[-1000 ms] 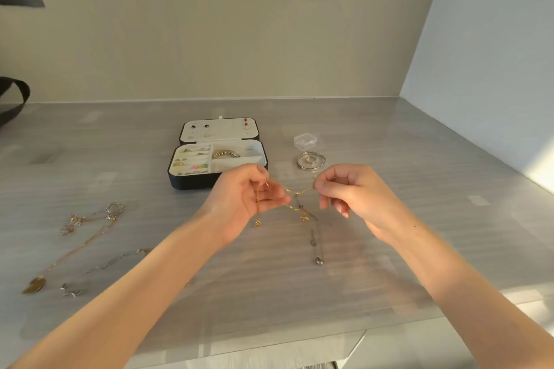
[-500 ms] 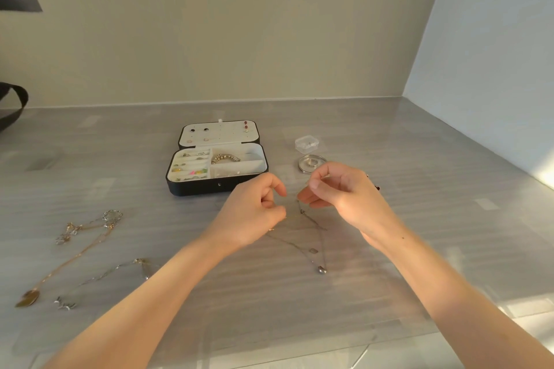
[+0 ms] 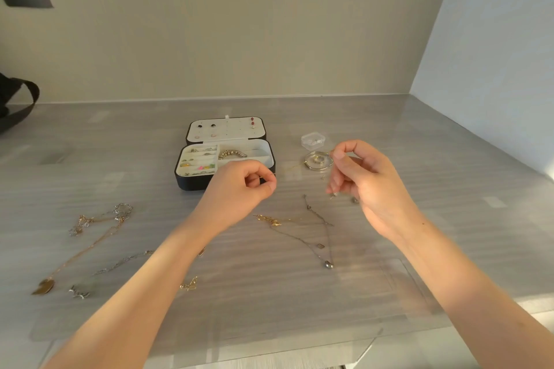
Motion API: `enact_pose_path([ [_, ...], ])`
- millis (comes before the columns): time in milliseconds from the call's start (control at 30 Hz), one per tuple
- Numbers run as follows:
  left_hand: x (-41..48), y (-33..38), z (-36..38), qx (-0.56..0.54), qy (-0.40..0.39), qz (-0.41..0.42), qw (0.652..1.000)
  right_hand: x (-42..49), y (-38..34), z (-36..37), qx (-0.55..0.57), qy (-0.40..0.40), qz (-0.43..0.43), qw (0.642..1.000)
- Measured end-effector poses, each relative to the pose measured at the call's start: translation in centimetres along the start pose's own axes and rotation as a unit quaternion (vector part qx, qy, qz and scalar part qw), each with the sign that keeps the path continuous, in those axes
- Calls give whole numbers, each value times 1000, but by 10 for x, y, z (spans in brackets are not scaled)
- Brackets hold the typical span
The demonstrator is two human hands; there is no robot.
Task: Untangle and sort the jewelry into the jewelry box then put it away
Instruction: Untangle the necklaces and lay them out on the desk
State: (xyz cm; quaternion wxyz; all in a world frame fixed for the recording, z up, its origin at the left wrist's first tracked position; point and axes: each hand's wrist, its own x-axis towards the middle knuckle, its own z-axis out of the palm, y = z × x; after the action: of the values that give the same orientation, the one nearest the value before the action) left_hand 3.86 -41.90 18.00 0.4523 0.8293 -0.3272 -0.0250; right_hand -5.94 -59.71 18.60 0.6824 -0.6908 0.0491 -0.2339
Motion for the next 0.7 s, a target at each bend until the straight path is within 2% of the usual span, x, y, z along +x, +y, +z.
enact_pose_path([
  [367,1,-3,-8,140,81,24,987,15,-21,9,-25,7,-48,999],
  [700,2,-6,-15,120,98,2,988,30,-35,27,-59,4,-72,996],
])
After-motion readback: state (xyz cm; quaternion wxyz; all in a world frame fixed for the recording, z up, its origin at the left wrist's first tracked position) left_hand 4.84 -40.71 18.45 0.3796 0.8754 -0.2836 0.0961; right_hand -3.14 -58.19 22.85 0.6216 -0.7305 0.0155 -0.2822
